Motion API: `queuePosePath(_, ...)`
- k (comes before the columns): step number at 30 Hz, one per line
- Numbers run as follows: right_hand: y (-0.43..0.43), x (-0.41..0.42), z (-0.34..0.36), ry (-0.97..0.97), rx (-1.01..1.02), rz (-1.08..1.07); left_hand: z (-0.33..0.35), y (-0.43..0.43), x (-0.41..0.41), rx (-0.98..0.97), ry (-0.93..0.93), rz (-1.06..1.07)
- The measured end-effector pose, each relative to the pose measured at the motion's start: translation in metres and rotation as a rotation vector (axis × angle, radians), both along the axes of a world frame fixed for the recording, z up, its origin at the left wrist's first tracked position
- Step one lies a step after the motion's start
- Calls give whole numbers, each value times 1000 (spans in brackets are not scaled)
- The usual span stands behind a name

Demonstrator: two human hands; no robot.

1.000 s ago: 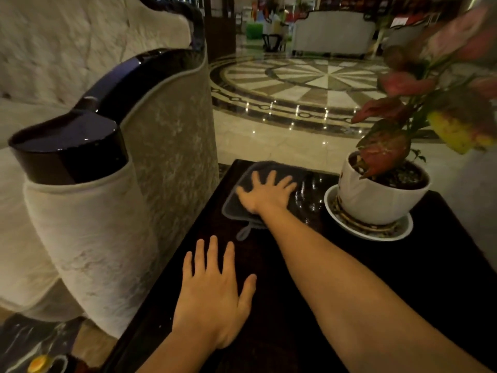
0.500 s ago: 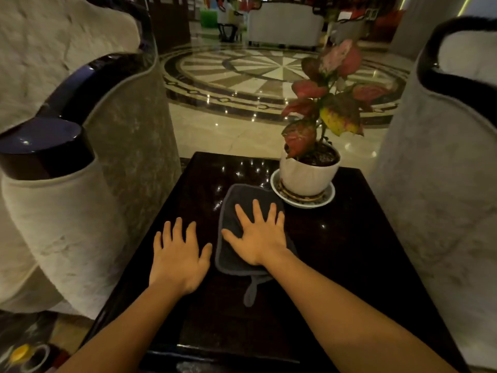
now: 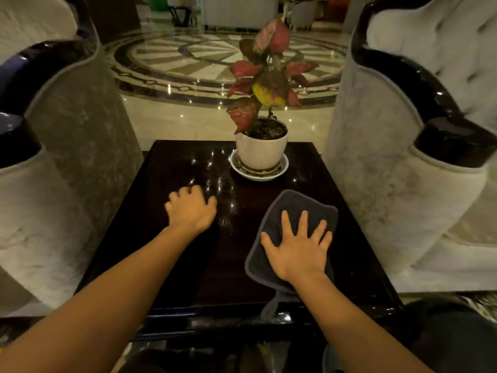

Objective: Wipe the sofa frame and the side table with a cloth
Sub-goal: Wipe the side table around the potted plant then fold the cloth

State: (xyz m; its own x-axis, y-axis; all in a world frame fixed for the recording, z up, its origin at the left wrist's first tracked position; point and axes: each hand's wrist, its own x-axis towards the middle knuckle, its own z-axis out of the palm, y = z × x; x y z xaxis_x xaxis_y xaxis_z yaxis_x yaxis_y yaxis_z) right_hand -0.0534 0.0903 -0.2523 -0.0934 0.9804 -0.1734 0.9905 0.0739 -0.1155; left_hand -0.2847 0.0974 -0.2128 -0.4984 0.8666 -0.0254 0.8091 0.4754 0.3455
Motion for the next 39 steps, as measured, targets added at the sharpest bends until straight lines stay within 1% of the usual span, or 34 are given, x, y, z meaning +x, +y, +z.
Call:
queuePosePath(1,-6,2,0,-1,3,-11,4,15,12,66,-50,-42)
queuePosePath(2,-11,4,-1,1,7,-18,8,30,23,120,-146,-53)
queuePosePath(3,-16,7,-1,8,15,-26,12,46,35,143,-288,-24)
queuePosePath(7,-31,20,-5,34,53,-47,20,97,69,122,-1084,261)
queuePosePath(8,-34,22,-6,38,56,-54,19,105,74,110,-1210,299)
queuePosePath(10,-39,26,-6,37,55,-64,14,117,76,108,-1334,346)
queuePosePath(14,-46,36,-5,26,30,-72,6,135,70,190,-1484,440)
queuePosePath(16,-49,42,-4,12,12,-75,3,139,67,198,-1511,447)
queuePosePath(22,-56,61,0,-1,-38,-76,-3,147,57,123,-1458,357)
queuePosePath(26,-70,69,-3,-8,21,-92,-7,152,56,137,-1398,330)
queuePosePath(29,-81,75,-3,-7,76,-80,-9,156,54,139,-1387,356)
queuePosePath(34,-88,78,0,-13,76,-74,-11,151,47,150,-1458,432)
queuePosePath(39,-93,75,2,-16,119,-84,-10,138,34,147,-1409,466)
